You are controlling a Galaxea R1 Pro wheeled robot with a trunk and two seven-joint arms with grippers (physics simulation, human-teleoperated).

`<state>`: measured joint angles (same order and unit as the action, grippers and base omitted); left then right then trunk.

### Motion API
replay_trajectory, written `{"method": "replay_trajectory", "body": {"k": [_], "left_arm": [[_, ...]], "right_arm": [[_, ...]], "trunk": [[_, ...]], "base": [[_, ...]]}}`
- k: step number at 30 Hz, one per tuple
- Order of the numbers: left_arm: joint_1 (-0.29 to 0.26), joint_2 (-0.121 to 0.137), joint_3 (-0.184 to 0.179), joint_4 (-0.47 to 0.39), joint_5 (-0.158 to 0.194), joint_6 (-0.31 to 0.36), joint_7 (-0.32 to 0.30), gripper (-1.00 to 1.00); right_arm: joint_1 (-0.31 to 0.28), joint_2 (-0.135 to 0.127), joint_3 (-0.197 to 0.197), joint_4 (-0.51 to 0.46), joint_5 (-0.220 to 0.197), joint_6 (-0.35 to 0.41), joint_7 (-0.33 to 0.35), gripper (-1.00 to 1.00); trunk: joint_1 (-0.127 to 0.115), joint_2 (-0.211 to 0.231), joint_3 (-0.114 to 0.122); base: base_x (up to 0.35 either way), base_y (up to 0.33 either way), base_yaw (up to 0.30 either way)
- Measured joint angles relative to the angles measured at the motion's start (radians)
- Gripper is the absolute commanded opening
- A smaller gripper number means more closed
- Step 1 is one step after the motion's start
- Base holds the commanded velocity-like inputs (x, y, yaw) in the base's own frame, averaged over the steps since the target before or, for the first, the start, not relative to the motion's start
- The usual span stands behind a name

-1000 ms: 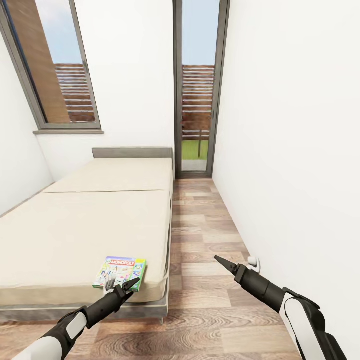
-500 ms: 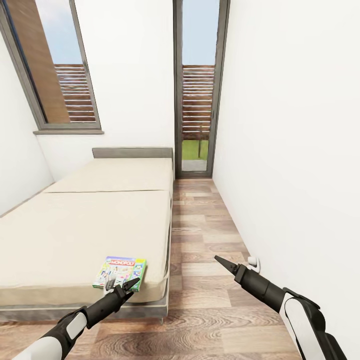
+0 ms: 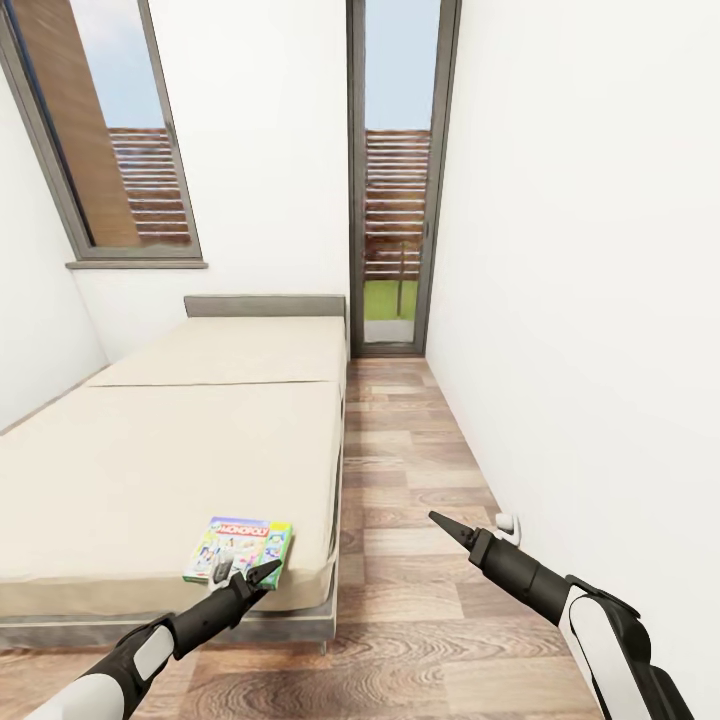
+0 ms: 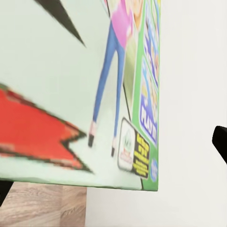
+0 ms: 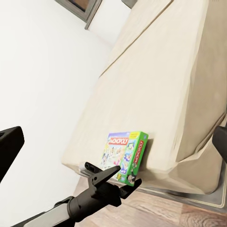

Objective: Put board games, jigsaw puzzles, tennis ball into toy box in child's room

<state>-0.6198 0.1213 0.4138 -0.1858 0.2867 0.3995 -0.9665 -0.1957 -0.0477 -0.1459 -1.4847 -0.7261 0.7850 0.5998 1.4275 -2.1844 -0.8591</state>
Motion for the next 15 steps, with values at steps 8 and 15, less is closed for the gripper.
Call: {"method": "replay_trajectory", "body": {"k": [8,15], "left_arm": [[0.000,0.000,0.000,0.000,0.000,0.000,0.000,1.00],[0.000,0.000,-0.001,0.000,0.000,0.001,0.000,1.00]], "right_arm": [[0.000,0.000,0.000,0.000,0.000,0.000,0.000,1.00],[0.000,0.000,0.000,0.000,0.000,0.000,0.000,1.00]], "trunk": [[0.000,0.000,0.000],[0.000,0.000,0.000]], "base": [[0.005,0.000,0.000],[0.001,0.000,0.000]]}}
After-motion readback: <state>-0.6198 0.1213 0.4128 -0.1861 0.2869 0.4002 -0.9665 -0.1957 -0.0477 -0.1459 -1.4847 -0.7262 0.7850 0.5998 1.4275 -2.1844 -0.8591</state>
